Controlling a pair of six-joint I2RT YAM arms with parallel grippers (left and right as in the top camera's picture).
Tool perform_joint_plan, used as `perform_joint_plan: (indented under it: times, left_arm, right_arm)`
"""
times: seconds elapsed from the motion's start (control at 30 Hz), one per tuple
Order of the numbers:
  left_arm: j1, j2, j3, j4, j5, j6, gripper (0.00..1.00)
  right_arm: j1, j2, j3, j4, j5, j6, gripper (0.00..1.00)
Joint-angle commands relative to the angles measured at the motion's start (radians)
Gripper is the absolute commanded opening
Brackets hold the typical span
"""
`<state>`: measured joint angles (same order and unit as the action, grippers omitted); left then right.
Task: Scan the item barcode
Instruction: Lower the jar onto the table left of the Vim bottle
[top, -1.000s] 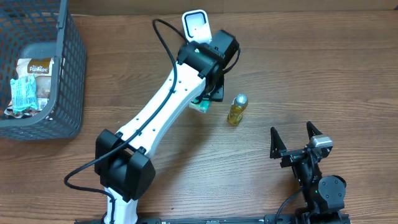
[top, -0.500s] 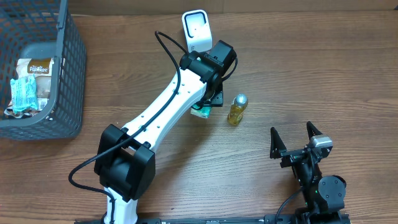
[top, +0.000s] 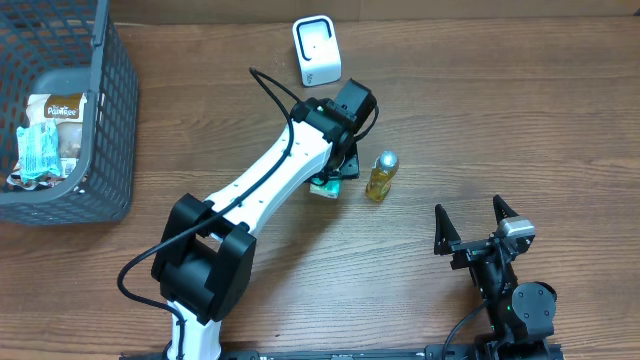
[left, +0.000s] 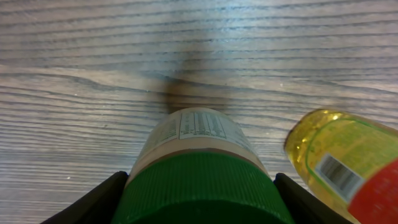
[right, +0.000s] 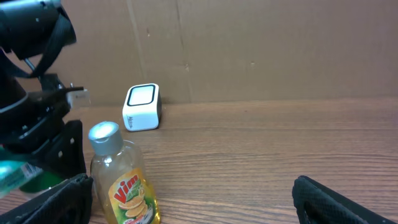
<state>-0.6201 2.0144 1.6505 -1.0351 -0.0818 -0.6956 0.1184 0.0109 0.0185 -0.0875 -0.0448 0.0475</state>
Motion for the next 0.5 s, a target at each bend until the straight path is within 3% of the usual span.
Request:
perform_joint_plan:
  times: [0.0, 0.13, 0.2, 0.27, 0.37, 0.47]
  left_arm:
    - [0.005, -0.004, -0.017, 0.016, 0.005, -0.031, 0.28]
    - [0.005, -0.004, -0.026, 0.029, 0.004, -0.038, 0.33]
    - [0.005, -0.004, -0.026, 0.034, 0.001, -0.038, 0.47]
    - [0.005, -0.004, -0.026, 0.038, 0.002, -0.038, 0.53]
    - [0.004, -0.004, -0.026, 0.038, 0.005, -0.038, 0.72]
    - [0.004, -0.004, -0.026, 0.034, 0.005, -0.033, 0.81]
  right_arm:
    - [-0.003, -0.008, -0.011, 0.006, 0.005, -0.008, 1.00]
    - [-0.003, -0.008, -0.011, 0.006, 0.005, -0.008, 1.00]
    - [-0.003, -0.008, -0.011, 0.006, 0.005, -0.008, 1.00]
    - [-0.003, -0.008, -0.011, 0.006, 0.005, -0.008, 1.00]
    - [-0.003, -0.008, -0.011, 0.006, 0.005, -0.008, 1.00]
    - [-0.003, -0.008, -0.011, 0.006, 0.005, -0.008, 1.00]
